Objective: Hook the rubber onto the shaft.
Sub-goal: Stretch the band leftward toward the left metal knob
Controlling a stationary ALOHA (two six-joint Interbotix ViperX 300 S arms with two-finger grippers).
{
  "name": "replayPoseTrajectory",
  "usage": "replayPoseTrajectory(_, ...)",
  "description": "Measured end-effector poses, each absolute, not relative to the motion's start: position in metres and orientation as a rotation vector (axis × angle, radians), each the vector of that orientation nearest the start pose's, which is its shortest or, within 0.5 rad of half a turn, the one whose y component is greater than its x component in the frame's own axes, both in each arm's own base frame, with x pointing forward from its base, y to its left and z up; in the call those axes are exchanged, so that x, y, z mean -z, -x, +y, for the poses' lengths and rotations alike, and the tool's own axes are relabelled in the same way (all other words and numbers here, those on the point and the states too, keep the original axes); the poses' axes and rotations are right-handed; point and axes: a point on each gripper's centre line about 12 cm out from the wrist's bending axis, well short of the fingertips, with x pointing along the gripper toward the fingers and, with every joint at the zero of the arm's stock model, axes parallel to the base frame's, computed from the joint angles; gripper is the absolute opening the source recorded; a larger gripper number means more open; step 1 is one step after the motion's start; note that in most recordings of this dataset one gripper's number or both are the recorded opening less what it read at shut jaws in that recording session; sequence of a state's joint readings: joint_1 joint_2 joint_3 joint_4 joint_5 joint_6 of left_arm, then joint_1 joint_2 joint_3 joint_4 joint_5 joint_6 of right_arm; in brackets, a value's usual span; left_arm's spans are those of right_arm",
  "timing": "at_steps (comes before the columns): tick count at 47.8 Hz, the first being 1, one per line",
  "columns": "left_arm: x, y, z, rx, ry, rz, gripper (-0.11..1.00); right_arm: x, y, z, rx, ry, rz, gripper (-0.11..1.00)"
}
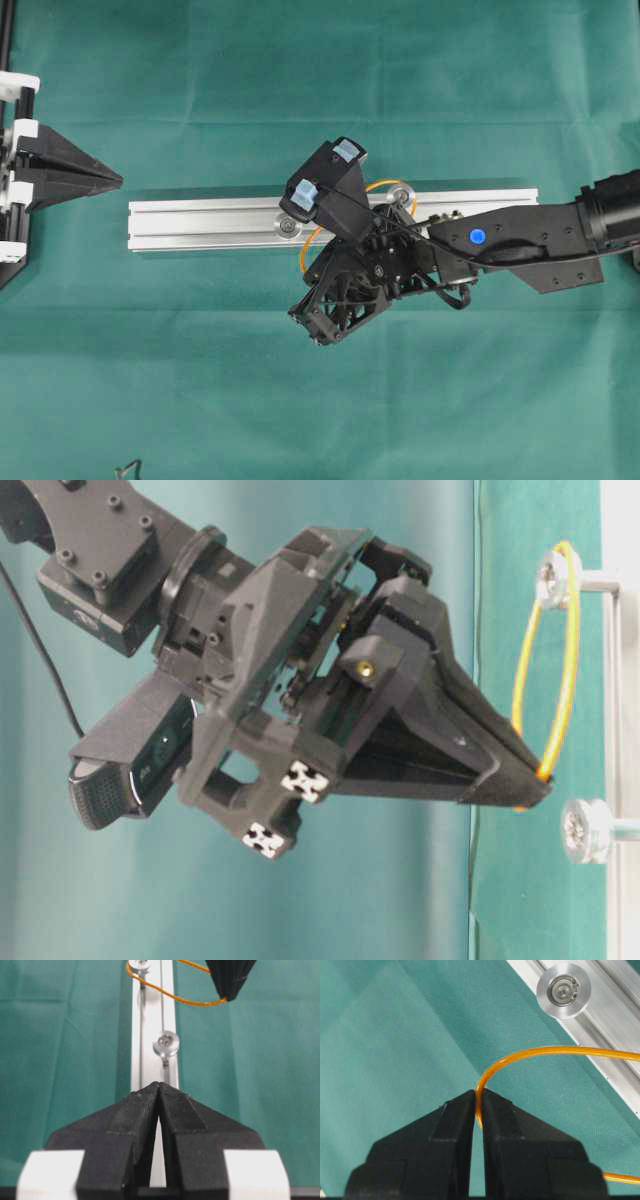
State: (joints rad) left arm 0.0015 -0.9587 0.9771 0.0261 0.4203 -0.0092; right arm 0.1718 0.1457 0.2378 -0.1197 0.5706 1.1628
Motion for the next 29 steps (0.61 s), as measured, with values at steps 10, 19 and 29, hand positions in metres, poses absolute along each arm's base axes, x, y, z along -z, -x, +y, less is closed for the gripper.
replayPoseTrajectory(10,-0.2927,-0.1954,0.0015,-0.008,-0.015,0.437,0.00,-0.2069,-0.4442,0.0678,0.420,-0.888,0.890,0.07)
replayPoseTrajectory(19,-0.2927,-0.1954,0.0016,-0.008,-0.018,0.437,0.00,-0.2077,-0.4443,0.0672,0.422,-0.894,0.886,0.07)
replayPoseTrajectory(29,-0.2927,-0.1954,0.0015,-0.008,-0.015,0.437,0.00,-0.2091,-0.4457,0.0660,0.427,-0.904,0.881,0.07)
